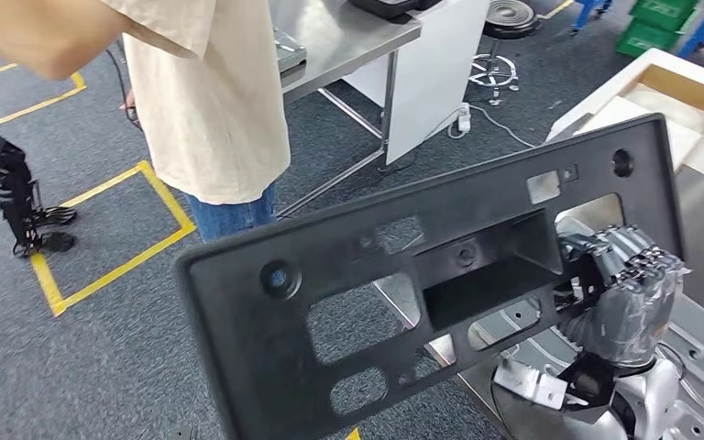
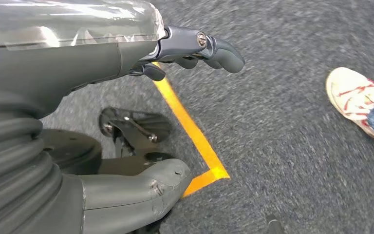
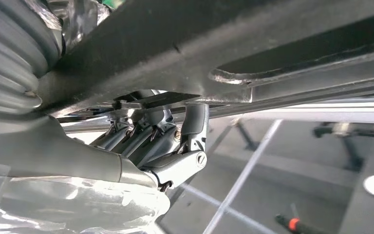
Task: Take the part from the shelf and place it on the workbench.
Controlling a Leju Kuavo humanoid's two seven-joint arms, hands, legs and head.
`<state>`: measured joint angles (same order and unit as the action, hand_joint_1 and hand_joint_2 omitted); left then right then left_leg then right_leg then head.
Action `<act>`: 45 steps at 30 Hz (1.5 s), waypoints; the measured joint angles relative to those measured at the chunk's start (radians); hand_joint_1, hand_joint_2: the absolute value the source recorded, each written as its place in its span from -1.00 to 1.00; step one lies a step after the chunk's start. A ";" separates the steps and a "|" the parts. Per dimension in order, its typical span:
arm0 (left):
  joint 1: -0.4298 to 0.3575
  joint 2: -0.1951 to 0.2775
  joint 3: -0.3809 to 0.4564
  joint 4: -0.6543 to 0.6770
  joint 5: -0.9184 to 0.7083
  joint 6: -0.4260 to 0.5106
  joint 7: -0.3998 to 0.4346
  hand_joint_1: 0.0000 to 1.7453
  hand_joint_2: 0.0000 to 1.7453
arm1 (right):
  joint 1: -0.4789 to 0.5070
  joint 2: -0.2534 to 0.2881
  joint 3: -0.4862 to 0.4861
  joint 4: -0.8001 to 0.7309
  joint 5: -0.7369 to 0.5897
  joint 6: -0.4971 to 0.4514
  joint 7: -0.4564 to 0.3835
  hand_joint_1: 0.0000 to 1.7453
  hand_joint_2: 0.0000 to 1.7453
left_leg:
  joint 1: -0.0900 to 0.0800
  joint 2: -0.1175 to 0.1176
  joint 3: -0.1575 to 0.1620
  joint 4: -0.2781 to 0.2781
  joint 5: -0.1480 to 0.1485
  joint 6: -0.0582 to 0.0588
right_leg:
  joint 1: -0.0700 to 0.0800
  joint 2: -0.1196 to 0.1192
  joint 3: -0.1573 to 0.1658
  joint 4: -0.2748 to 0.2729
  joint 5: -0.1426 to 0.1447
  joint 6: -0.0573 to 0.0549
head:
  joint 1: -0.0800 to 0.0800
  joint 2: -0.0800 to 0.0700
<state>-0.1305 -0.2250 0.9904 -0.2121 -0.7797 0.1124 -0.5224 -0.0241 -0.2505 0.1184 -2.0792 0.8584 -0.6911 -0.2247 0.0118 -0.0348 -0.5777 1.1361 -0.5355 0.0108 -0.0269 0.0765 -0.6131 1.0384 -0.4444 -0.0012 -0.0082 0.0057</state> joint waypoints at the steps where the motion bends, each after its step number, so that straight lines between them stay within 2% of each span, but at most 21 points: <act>1: 0.000 0.000 0.000 0.000 -0.006 0.003 0.001 -1.00 1.00 | -0.001 -0.002 -0.012 0.006 -0.003 0.005 0.005 1.00 1.00 | 0.001 -0.027 0.024 -0.060 0.023 0.003 | 0.000 0.012 -0.003 0.001 0.002 0.004 | 0.000 0.000; 3: 0.000 0.000 -0.002 0.000 -0.015 0.000 0.008 -1.00 1.00 | 0.000 -0.005 -0.034 0.021 -0.010 0.012 0.013 1.00 1.00 | -0.001 -0.061 0.042 -0.110 0.033 0.007 | -0.003 0.035 -0.012 0.000 0.009 0.019 | 0.000 0.000; 5: 0.001 -0.001 -0.006 0.000 -0.021 -0.020 0.012 -1.00 1.00 | 0.005 -0.009 -0.063 0.045 -0.020 0.017 0.019 1.00 1.00 | -0.002 -0.040 0.044 -0.119 0.042 0.015 | -0.007 0.053 -0.018 -0.006 0.018 0.036 | 0.000 0.000; 7: 0.000 -0.003 -0.010 0.000 -0.025 -0.045 0.010 -1.00 1.00 | 0.004 -0.017 -0.101 0.073 -0.033 0.027 0.022 1.00 1.00 | 0.001 -0.012 0.045 -0.133 0.055 0.029 | -0.003 0.013 -0.035 0.023 -0.004 0.043 | 0.001 0.000; 9: 0.002 -0.004 -0.013 0.000 -0.028 -0.064 0.008 -1.00 1.00 | -0.004 -0.024 -0.143 0.106 -0.049 0.044 0.024 1.00 1.00 | -0.001 0.018 0.043 -0.139 0.061 0.038 | 0.002 -0.049 -0.083 0.126 -0.067 0.046 | 0.003 0.000; 12: 0.006 -0.004 -0.017 0.000 -0.033 -0.084 -0.005 -1.00 1.00 | -0.010 -0.039 -0.201 0.171 -0.063 0.081 0.038 1.00 1.00 | -0.008 0.064 0.038 -0.138 0.061 0.041 | 0.002 -0.069 -0.135 0.258 -0.116 0.052 | 0.004 0.000; 14: 0.004 -0.004 -0.022 0.000 -0.039 -0.085 -0.013 -1.00 1.00 | -0.012 -0.056 -0.241 0.216 -0.073 0.098 0.045 1.00 1.00 | -0.010 0.088 0.038 -0.137 0.059 0.041 | 0.002 -0.083 -0.081 0.176 -0.066 0.052 | 0.004 0.000; 16: 0.001 -0.005 -0.028 0.000 -0.048 -0.071 -0.016 -1.00 1.00 | -0.018 -0.070 -0.282 0.250 -0.081 0.103 0.045 1.00 1.00 | -0.015 0.105 0.038 -0.131 0.054 0.036 | 0.009 -0.126 -0.007 0.043 -0.023 0.042 | 0.004 0.000; 18: -0.001 -0.006 -0.036 0.000 -0.056 -0.051 -0.017 -1.00 1.00 | -0.024 -0.078 -0.321 0.279 -0.086 0.104 0.043 1.00 1.00 | -0.022 0.121 0.038 -0.125 0.048 0.029 | 0.017 -0.146 0.018 -0.012 -0.015 0.029 | 0.003 0.000; 20: -0.003 -0.006 -0.041 0.000 -0.059 -0.039 -0.016 -1.00 1.00 | -0.024 -0.082 -0.348 0.299 -0.086 0.106 0.043 1.00 1.00 | -0.025 0.137 0.040 -0.124 0.043 0.022 | 0.016 -0.124 0.016 -0.012 -0.011 0.018 | 0.003 0.000; 22: -0.005 -0.007 -0.045 0.000 -0.066 -0.020 -0.024 -1.00 1.00 | -0.024 -0.087 -0.366 0.315 -0.083 0.109 0.046 1.00 1.00 | -0.022 0.112 0.032 -0.097 0.019 0.012 | 0.009 -0.105 0.016 -0.016 -0.007 0.008 | 0.003 0.000; 24: -0.007 -0.008 -0.051 0.000 -0.076 0.008 -0.044 -1.00 1.00 | -0.022 -0.090 -0.382 0.332 -0.082 0.111 0.049 1.00 1.00 | -0.016 0.063 -0.010 0.005 -0.041 0.004 | 0.005 -0.087 0.015 -0.018 -0.004 0.000 | 0.003 0.000; 27: -0.004 -0.010 -0.061 0.000 -0.083 0.034 -0.063 -1.00 1.00 | -0.008 -0.090 -0.411 0.360 -0.090 0.112 0.048 1.00 1.00 | -0.012 0.043 -0.087 0.169 -0.096 0.000 | 0.005 -0.054 0.012 -0.014 -0.003 -0.002 | 0.003 0.000; 28: -0.003 -0.011 -0.062 0.000 -0.083 0.036 -0.063 -1.00 1.00 | -0.004 -0.090 -0.420 0.368 -0.092 0.112 0.047 1.00 1.00 | -0.011 0.042 -0.084 0.160 -0.077 0.001 | 0.005 -0.043 0.011 -0.012 -0.003 -0.002 | 0.003 0.000; 31: -0.004 -0.010 -0.066 0.000 -0.081 0.017 -0.062 -1.00 1.00 | -0.001 -0.090 -0.439 0.386 -0.097 0.112 0.045 1.00 1.00 | -0.011 0.028 0.000 -0.035 0.027 0.013 | 0.005 -0.017 0.010 -0.007 -0.003 0.000 | 0.003 0.000; 35: -0.012 -0.010 -0.067 0.000 -0.076 -0.013 -0.062 -1.00 1.00 | -0.002 -0.094 -0.456 0.412 -0.098 0.112 0.042 1.00 1.00 | -0.015 0.015 0.030 -0.120 0.050 0.026 | 0.003 0.002 0.003 -0.013 0.006 0.025 | 0.003 0.000; 37: -0.012 -0.011 -0.067 0.000 -0.072 -0.022 -0.062 -1.00 1.00 | -0.004 -0.099 -0.464 0.422 -0.098 0.113 0.040 0.00 0.00 | -0.014 0.021 0.033 -0.134 0.065 0.039 | 0.001 -0.016 -0.003 -0.001 -0.004 0.036 | 0.004 0.000; 39: -0.011 -0.012 -0.067 0.000 -0.072 -0.027 -0.061 -1.00 1.00 | -0.012 -0.102 -0.470 0.432 -0.098 0.113 0.039 -1.00 -1.00 | -0.011 0.029 0.033 -0.144 0.076 0.048 | 0.001 -0.051 -0.039 0.080 -0.060 0.044 | 0.004 0.000; 42: -0.008 -0.012 -0.070 0.000 -0.088 -0.016 -0.045 -1.00 1.00 | -0.021 -0.103 -0.472 0.452 -0.098 0.116 0.038 -1.00 -1.00 | -0.012 0.039 0.028 -0.143 0.077 0.050 | -0.002 -0.068 -0.109 0.246 -0.133 0.056 | 0.004 0.000; 44: -0.006 -0.012 -0.075 0.000 -0.099 -0.009 -0.036 -1.00 1.00 | -0.021 -0.103 -0.472 0.466 -0.095 0.118 0.038 -1.00 -1.00 | -0.011 0.043 0.027 -0.139 0.076 0.048 | -0.006 -0.072 -0.083 0.212 -0.098 0.060 | 0.004 0.000; 45: -0.006 -0.013 -0.078 0.000 -0.100 -0.010 -0.035 -1.00 0.50 | -0.024 -0.104 -0.473 0.471 -0.094 0.119 0.038 -1.00 -1.00 | -0.010 0.045 0.027 -0.136 0.074 0.045 | -0.008 -0.076 -0.045 0.142 -0.065 0.060 | 0.004 0.000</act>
<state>-0.1364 -0.2377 0.9124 -0.2121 -0.8796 0.1021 -0.5578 -0.0478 -0.3541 -0.3543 -1.6084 0.7643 -0.5725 -0.1869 0.0015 0.0101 -0.5504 1.0005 -0.4618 0.0553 -0.0348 0.0009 -0.6583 1.1806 -0.5091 0.0592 -0.0045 0.0057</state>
